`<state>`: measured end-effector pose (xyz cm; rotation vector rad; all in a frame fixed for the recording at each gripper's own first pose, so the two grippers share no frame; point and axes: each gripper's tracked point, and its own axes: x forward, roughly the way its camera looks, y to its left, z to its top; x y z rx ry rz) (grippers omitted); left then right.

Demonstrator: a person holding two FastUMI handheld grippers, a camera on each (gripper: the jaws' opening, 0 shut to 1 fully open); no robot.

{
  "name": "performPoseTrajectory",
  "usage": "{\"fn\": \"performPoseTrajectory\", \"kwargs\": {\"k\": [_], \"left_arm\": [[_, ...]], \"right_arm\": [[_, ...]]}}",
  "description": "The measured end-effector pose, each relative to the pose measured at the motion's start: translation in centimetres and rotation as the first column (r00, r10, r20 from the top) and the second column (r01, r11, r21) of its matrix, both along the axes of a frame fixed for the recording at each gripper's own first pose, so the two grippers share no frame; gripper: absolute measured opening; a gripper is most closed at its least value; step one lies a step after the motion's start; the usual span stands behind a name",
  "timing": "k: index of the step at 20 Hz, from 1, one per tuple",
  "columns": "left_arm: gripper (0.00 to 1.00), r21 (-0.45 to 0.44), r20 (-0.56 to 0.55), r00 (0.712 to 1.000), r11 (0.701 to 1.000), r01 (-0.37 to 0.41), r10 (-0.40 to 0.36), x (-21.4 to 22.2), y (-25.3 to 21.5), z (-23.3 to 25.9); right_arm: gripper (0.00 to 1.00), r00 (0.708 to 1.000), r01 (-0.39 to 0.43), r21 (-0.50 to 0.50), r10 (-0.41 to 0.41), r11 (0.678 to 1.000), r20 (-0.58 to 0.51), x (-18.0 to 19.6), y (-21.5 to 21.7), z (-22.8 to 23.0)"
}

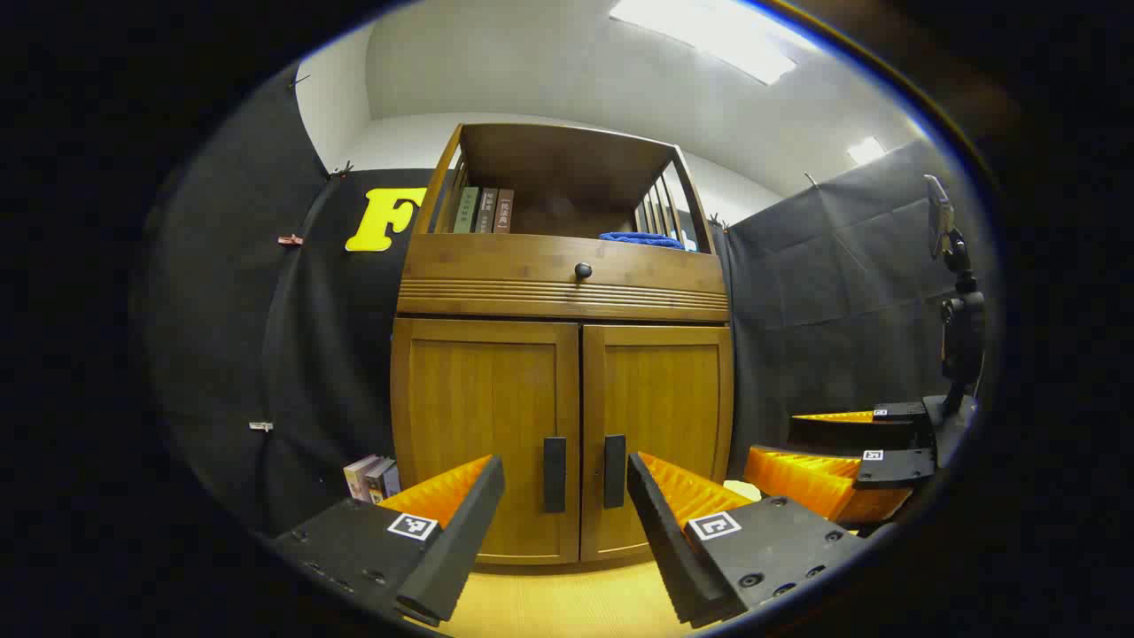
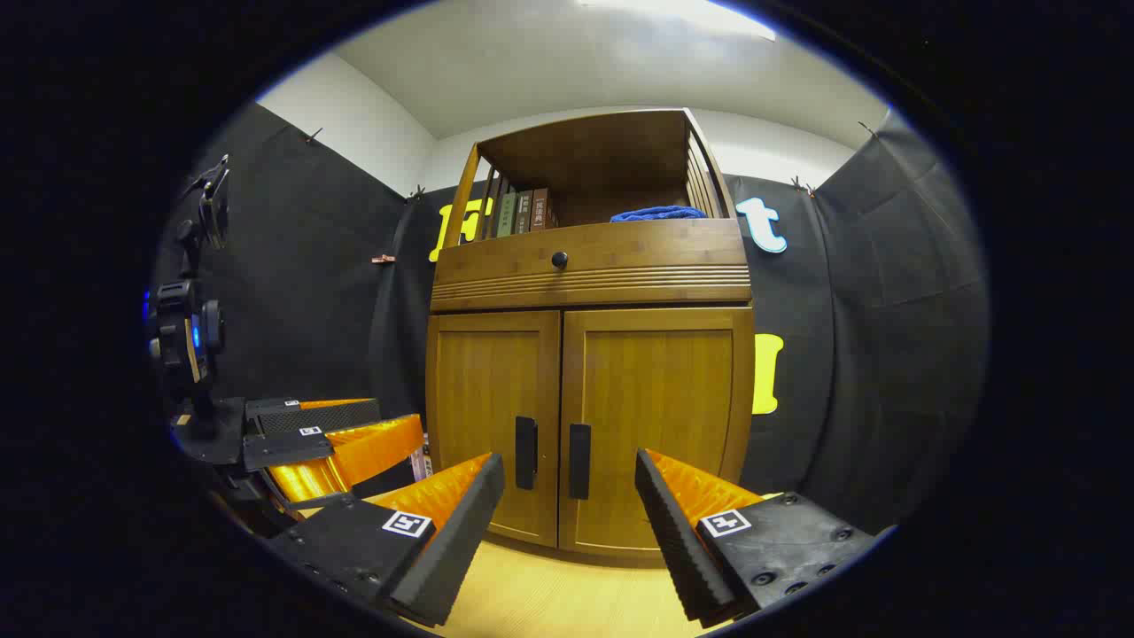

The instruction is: Open the right door of the double-door shoe cabinet with the right hand, and open the left door with the left hand.

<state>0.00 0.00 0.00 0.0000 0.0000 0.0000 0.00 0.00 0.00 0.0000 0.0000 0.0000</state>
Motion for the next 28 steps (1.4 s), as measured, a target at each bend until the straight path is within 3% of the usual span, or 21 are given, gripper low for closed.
{"fn": "performPoseTrajectory", "kwargs": {"k": [13,28], "left_arm": [[0.88,-0.002,-0.006,0.998,0.998,0.061,-0.061,-0.6,-0.8,-0.5],[0.88,-0.025,0.007,0.999,0.998,0.052,-0.051,-0.8,0.9,-0.9]], "right_arm": [[0.96,0.998,-0.05,0.013,0.05,0.999,-0.048,0.7,2.1,-1.3],[0.96,0.999,-0.019,0.031,0.02,0.999,-0.045,1.8,1.7,-1.5]]}}
